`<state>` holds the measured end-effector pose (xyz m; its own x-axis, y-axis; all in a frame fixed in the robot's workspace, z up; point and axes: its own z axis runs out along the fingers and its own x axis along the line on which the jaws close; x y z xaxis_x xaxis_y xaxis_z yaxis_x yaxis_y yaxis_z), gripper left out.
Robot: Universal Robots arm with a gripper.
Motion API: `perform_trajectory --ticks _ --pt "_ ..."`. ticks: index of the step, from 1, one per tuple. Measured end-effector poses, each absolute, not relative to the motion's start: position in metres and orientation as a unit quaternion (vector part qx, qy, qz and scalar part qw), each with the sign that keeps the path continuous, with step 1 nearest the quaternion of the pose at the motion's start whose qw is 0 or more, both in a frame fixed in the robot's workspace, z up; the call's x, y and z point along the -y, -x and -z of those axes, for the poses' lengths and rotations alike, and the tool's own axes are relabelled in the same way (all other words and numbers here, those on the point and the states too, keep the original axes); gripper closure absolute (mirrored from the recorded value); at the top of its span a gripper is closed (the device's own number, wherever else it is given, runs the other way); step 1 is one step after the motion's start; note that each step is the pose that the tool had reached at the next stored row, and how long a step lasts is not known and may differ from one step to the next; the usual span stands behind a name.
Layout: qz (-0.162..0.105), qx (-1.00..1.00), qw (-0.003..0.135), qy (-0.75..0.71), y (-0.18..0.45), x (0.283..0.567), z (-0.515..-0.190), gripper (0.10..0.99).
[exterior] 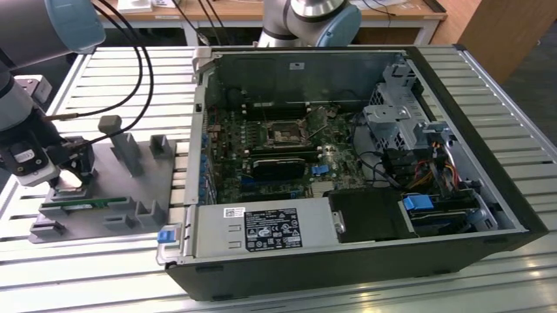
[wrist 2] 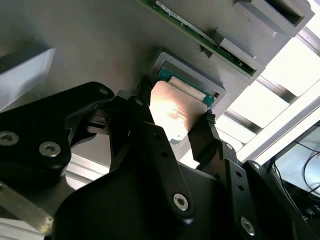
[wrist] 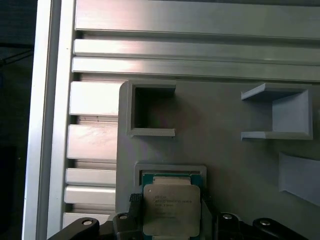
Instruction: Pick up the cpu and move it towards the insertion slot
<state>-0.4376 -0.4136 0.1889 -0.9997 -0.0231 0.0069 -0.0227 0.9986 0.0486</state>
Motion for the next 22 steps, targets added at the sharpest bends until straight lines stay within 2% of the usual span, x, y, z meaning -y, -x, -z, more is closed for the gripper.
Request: perform_trajectory --ticks 22 --pt "0.024 1.0 0.004 -0.011 0.4376 0.4136 -0.1961 0.541"
